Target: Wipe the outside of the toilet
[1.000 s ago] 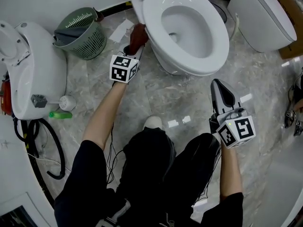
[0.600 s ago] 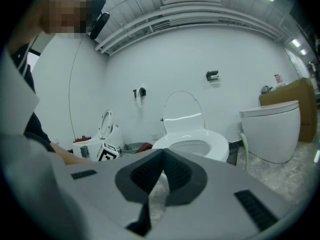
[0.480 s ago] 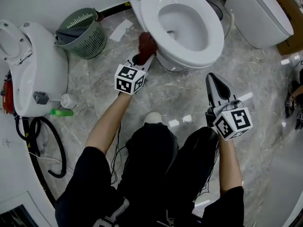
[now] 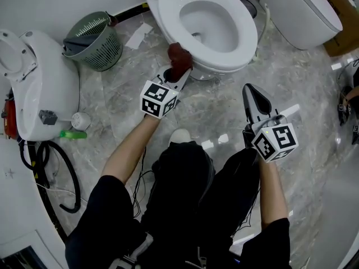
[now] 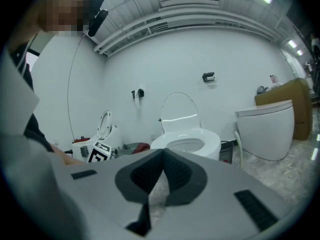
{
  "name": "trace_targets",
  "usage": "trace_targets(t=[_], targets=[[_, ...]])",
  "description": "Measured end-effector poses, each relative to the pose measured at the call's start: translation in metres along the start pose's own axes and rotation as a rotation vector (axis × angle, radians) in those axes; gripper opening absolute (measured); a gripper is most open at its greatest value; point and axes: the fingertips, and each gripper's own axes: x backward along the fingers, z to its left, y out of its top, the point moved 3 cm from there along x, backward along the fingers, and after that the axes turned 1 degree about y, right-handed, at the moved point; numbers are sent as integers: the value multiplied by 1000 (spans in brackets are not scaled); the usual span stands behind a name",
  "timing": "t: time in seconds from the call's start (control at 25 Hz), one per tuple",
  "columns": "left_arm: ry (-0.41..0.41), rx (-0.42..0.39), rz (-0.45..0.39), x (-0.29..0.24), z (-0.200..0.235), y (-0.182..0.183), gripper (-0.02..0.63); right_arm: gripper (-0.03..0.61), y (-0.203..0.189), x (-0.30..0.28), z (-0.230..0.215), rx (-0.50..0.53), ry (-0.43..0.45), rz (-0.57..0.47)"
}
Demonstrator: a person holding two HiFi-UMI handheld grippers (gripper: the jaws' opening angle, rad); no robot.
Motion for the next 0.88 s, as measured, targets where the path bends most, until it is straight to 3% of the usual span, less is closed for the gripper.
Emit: trace_targets(t=[0.72, 0.88], targets=[[-271, -58, -16, -41, -107, 7, 72, 2, -13, 24, -15, -4, -47, 19], [-322, -39, -28, -54, -123, 10, 73, 2, -14, 31, -21, -2, -62, 24]])
